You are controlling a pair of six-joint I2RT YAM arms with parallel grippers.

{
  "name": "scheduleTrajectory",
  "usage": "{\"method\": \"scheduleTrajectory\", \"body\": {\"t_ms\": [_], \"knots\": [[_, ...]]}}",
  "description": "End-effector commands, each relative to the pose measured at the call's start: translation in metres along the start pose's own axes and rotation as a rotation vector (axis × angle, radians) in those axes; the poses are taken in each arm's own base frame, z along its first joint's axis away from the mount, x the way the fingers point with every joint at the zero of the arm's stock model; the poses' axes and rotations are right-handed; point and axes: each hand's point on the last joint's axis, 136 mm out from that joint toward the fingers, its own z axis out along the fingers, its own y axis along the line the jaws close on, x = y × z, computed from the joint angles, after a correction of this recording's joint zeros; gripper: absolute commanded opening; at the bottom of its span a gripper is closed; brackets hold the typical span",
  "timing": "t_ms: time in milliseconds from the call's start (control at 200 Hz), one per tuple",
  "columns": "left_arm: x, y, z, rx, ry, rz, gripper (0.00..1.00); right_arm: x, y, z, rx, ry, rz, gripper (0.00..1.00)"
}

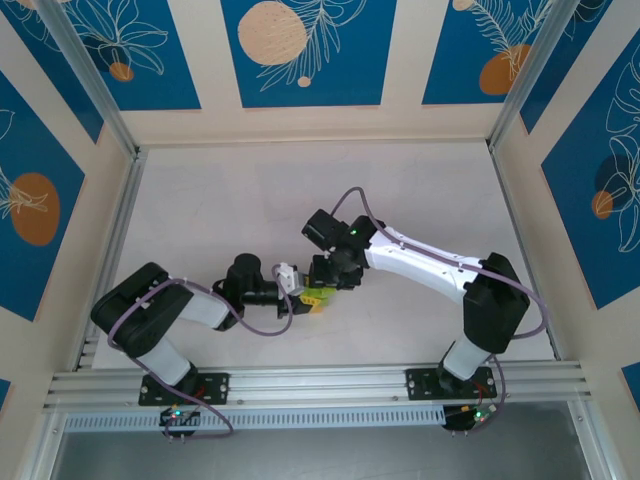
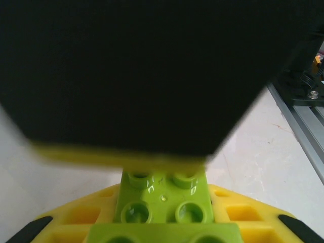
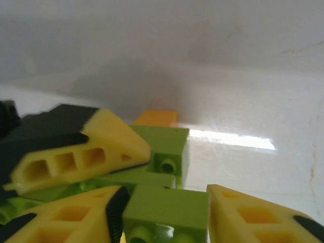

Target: Assemble a carrot with lego

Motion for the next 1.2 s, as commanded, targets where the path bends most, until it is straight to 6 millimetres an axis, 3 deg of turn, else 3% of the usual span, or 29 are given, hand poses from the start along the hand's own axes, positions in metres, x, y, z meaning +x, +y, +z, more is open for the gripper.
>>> {"method": "scheduleTrajectory", "body": {"t_ms": [0, 180, 390, 710, 875, 940, 1005, 1195], "knots": [[0.005, -0.001, 0.001, -0.001, 0.027, 0.003, 0.29, 0.030, -0.048, 0.019, 0.203, 0.114, 0.001, 0.56], [0.006, 0.000, 0.001, -0.003, 0.031, 0.003, 0.39, 0.019, -0.039, -0.011, 0.173, 0.028, -0.035, 0.69], [0.008, 0.001, 0.004, 0.002, 0.039, -0.007, 0.71, 0.010, -0.032, -0.037, 0.122, -0.058, -0.047, 0.74], [0.010, 0.001, 0.004, 0.007, 0.046, -0.006, 0.74, -0.005, -0.006, -0.065, -0.003, -0.144, -0.116, 0.75], [0.007, 0.002, 0.003, -0.004, 0.042, -0.002, 0.77, -0.007, -0.004, -0.078, -0.014, -0.174, -0.128, 0.75], [0.006, 0.003, 0.003, -0.010, 0.041, -0.004, 0.81, -0.004, -0.005, -0.080, -0.018, -0.174, -0.123, 0.75], [0.006, 0.005, 0.003, -0.023, 0.044, -0.005, 0.99, 0.001, -0.006, -0.080, -0.026, -0.167, -0.120, 0.74], [0.001, 0.026, -0.002, -0.145, 0.048, -0.005, 0.99, 0.016, -0.007, -0.072, -0.009, -0.147, -0.127, 0.74]]}}
